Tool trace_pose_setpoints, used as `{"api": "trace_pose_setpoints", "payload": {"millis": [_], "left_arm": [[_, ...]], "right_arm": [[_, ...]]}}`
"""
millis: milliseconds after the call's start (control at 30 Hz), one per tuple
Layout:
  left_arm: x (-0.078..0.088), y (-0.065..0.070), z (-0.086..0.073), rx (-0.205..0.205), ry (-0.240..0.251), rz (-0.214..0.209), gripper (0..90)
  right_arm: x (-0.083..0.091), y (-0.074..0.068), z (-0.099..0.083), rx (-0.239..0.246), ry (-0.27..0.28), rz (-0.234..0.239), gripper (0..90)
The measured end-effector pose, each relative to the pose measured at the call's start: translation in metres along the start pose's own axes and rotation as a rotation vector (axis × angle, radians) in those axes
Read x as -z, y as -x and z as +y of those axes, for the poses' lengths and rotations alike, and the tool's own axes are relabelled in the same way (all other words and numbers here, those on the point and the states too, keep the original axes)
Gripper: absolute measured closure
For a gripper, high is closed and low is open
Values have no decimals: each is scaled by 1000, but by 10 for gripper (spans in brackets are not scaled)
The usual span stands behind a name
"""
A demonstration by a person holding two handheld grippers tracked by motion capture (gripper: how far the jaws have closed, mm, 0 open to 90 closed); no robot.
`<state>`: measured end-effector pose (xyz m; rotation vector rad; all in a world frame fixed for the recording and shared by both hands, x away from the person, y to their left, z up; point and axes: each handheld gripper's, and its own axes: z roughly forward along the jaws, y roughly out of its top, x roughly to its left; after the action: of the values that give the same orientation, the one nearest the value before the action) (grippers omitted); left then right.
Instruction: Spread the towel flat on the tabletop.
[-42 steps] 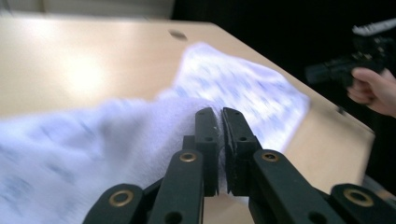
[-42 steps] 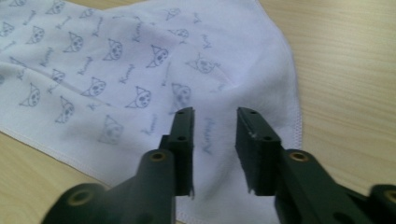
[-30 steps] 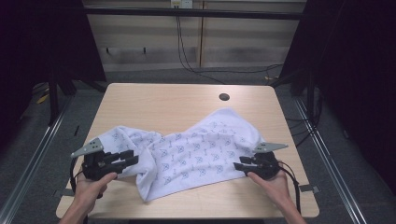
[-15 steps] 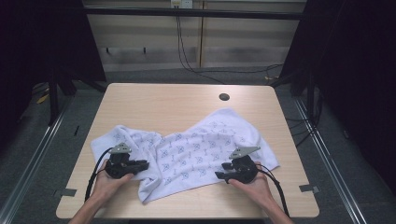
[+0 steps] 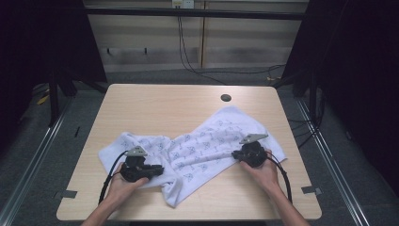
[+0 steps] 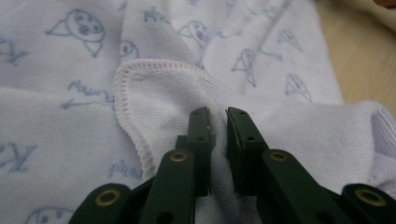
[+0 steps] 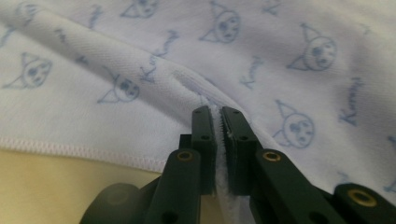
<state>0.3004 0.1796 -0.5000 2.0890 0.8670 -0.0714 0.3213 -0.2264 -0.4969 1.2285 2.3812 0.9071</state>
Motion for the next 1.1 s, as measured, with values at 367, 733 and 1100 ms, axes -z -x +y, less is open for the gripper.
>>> {"api": "trace_pose_setpoints", "payload": {"millis": [367,733,1100], "left_arm": [[5,43,-2,-74,2,-169,714],[36,-50,-7,30,44,119,794],[41,-32,-21,0,-17,93,863]], "right_arm": [[24,18,-4,-72,27,-48,643],[15,-78,28,70,116,304,681],[-24,-133,57,135,114,471,615]]}}
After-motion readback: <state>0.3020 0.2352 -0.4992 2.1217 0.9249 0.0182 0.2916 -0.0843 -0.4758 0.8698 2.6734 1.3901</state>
